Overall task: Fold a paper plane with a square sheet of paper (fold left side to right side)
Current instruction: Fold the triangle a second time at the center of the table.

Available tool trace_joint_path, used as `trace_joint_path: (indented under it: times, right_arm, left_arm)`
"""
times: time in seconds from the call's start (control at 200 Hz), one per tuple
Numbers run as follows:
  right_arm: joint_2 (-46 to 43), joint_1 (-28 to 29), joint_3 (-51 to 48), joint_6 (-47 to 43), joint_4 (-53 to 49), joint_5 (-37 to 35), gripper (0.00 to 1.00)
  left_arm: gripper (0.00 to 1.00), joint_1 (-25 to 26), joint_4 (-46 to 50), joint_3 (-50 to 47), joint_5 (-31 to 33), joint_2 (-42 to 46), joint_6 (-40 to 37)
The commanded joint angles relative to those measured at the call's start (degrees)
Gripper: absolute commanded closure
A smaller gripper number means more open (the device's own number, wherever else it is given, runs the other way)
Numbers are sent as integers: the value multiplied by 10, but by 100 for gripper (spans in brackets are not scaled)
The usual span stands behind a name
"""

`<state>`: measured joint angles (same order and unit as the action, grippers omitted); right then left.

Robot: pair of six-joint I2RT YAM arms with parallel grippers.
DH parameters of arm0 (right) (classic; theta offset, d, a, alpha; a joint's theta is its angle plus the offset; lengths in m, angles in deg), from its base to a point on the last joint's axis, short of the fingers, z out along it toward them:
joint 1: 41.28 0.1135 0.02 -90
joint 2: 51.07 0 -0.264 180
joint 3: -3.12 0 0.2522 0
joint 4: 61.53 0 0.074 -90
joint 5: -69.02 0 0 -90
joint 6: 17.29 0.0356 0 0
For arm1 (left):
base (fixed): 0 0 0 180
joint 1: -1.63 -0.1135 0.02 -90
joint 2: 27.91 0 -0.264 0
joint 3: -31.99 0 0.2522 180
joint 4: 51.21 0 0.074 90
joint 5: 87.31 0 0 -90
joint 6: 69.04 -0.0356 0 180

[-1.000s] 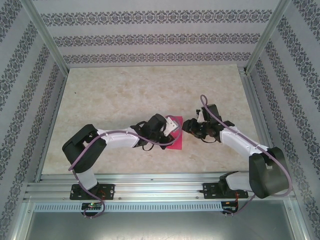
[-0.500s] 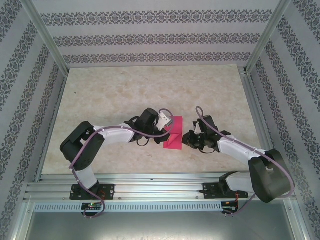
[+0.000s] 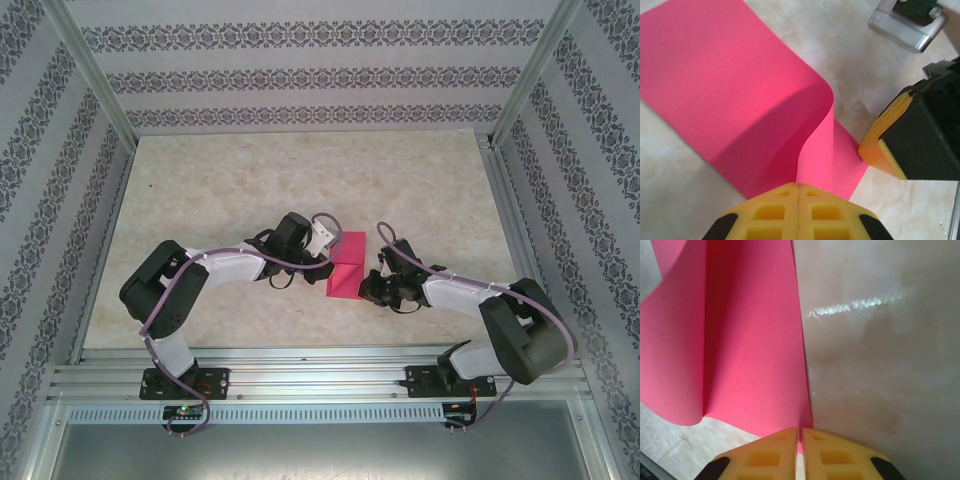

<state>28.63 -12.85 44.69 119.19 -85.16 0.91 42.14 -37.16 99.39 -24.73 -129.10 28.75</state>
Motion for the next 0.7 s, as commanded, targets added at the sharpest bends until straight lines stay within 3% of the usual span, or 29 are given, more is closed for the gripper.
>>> trace_joint_path:
  times: [0.0, 0.694]
  right_arm:
    - [12, 8, 9, -1, -14, -32, 88]
    - [39, 20, 25, -21, -60, -61, 88]
  left_arm:
    - [100, -6, 18, 16, -11, -17, -20]
    - [100, -18, 19, 46, 8, -59, -23]
